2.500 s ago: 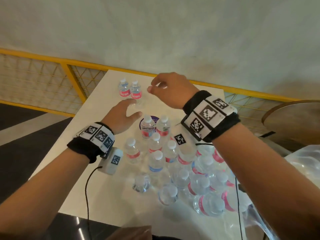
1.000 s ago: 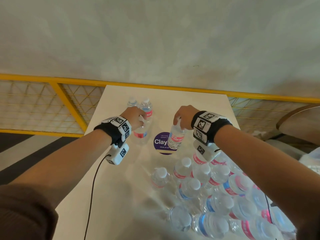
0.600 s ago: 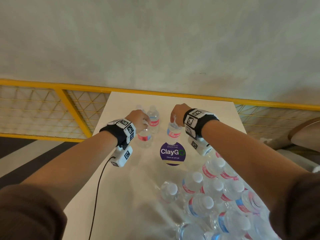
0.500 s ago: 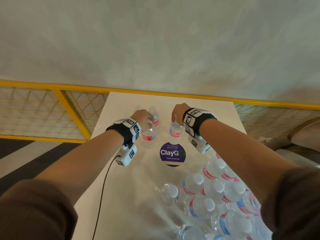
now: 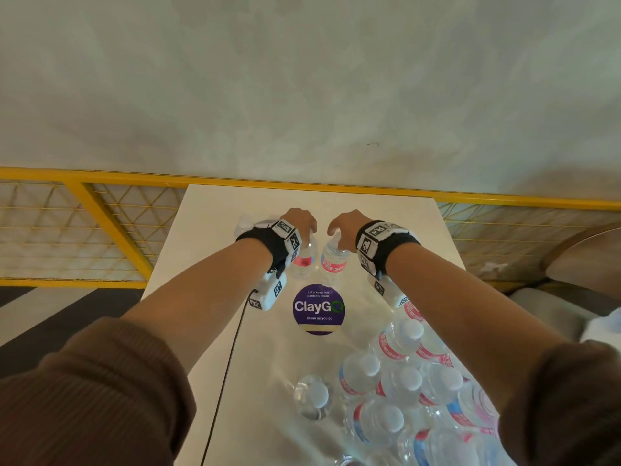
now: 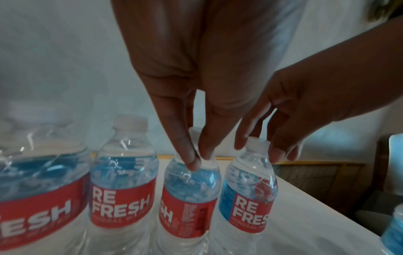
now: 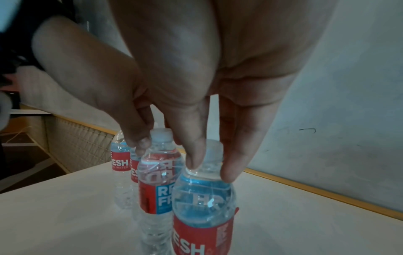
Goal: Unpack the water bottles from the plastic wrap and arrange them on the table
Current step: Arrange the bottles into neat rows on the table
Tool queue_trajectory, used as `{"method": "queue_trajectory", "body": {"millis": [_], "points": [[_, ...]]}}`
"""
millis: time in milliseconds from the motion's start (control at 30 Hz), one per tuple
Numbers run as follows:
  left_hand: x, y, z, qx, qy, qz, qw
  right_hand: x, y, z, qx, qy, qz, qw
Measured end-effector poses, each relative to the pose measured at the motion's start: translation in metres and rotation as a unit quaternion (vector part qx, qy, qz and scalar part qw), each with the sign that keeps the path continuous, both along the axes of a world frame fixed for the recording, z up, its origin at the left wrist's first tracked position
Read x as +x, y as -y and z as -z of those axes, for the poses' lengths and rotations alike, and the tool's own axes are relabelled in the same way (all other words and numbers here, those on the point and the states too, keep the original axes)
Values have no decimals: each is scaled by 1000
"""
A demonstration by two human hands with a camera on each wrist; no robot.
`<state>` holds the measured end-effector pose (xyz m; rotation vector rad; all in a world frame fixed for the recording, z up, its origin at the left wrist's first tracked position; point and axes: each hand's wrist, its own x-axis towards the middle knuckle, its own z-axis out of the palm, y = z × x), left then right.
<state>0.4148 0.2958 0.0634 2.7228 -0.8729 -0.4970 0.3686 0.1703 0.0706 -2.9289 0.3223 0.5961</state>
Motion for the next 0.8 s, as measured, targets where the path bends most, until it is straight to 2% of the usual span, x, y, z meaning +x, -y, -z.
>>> {"method": "queue_trajectory", "body": {"millis": [300,533,800], "points": [[15,-6,7,45,4,-5,999,-2,11,11,5,47,-16,999],[10,-10,1,26,14,30,999,-3,20,10,2,42,-41,998],[8,-1,2,26,30,10,999,5,20,20,-21,45,-60,997]]}}
